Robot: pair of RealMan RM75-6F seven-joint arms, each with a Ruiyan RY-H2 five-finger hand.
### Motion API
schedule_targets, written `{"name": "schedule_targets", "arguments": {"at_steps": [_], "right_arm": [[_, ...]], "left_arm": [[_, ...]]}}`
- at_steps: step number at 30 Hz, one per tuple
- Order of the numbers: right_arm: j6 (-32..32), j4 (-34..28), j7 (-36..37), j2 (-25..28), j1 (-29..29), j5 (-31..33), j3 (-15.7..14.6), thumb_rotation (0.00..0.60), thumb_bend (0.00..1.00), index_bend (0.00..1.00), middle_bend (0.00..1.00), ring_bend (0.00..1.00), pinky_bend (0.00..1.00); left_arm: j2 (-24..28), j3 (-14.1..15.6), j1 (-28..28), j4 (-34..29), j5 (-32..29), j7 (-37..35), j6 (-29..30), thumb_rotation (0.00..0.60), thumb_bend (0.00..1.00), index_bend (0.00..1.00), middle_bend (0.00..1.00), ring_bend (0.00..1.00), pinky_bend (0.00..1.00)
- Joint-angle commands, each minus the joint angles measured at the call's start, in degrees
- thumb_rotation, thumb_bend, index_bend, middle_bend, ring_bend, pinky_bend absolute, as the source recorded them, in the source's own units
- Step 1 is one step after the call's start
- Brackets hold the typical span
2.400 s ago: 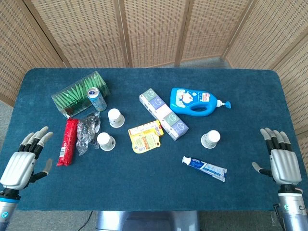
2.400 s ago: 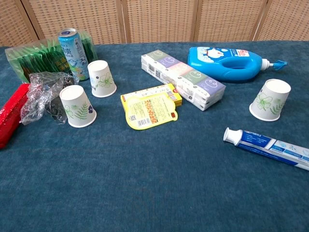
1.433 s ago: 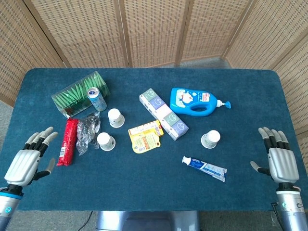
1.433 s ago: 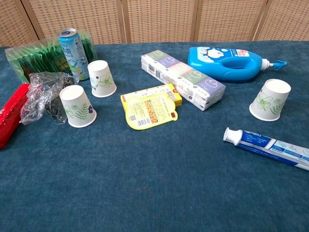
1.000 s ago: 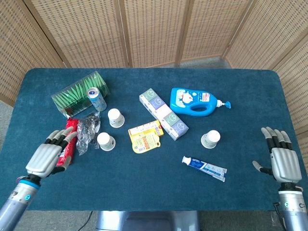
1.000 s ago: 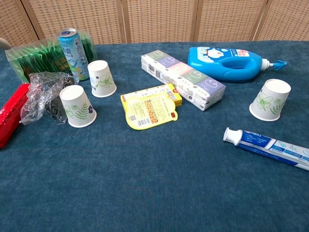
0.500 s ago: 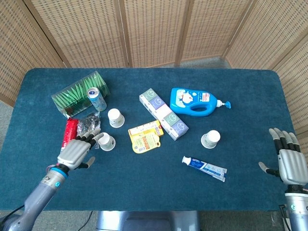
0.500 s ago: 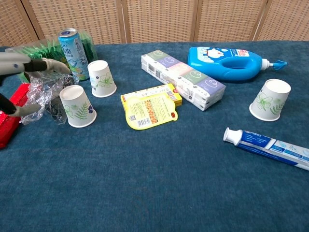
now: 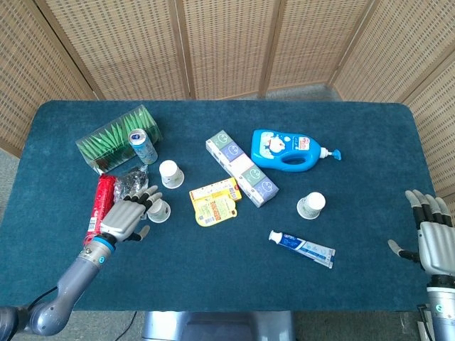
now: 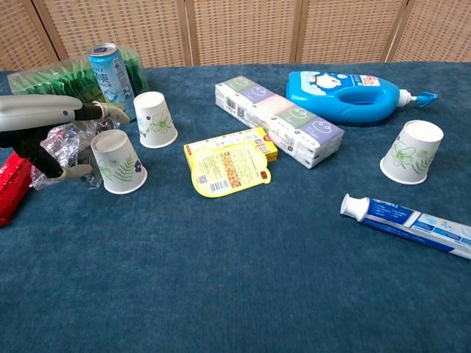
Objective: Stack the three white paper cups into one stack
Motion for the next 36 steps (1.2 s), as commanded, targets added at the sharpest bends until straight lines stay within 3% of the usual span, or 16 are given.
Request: {"name": "schedule_targets", "arguments": {"at_steps": [1, 11, 25, 36], "right_arm": [[0.27, -0.25, -0.17, 0.17, -0.20, 0.04, -0.01, 0.600, 0.21, 0.00, 0.00, 0.00, 0.03], [0.90, -1.09, -0.66, 0.63, -0.70, 0.29, 0.08, 0.600, 0.21, 0.00, 0.00, 0.00, 0.03], [0.75, -1.50, -0.59, 0.77, -0.77, 0.40, 0.18, 0.600, 0.21, 0.00, 0.00, 0.00, 0.03], [1.16, -1.60, -0.05, 0.85, -1.19, 0.09, 0.05, 0.600, 0.21, 0.00, 0.01, 0.00, 0.03]], "left_arm": [[-1.20, -0.11, -0.98, 1.31, -0.33, -0.80, -0.72, 0.600, 0.48, 0.00, 0.00, 0.00, 0.15], [-4.71, 0.37, -3.04, 5.90, 0.06, -3.38, -2.12, 0.600, 0.48, 0.06, 0.00, 0.01, 0.26], [-6.98, 1.22, -3.87, 9.99, 0.35, -6.29, -2.60, 0.600, 0.48, 0.22, 0.16, 0.20, 0.49], [-7.14, 1.64, -4.08, 10.26, 0.85, -7.21, -1.96, 0.600, 0.49, 0.29, 0.23, 0.26, 0.53]]}}
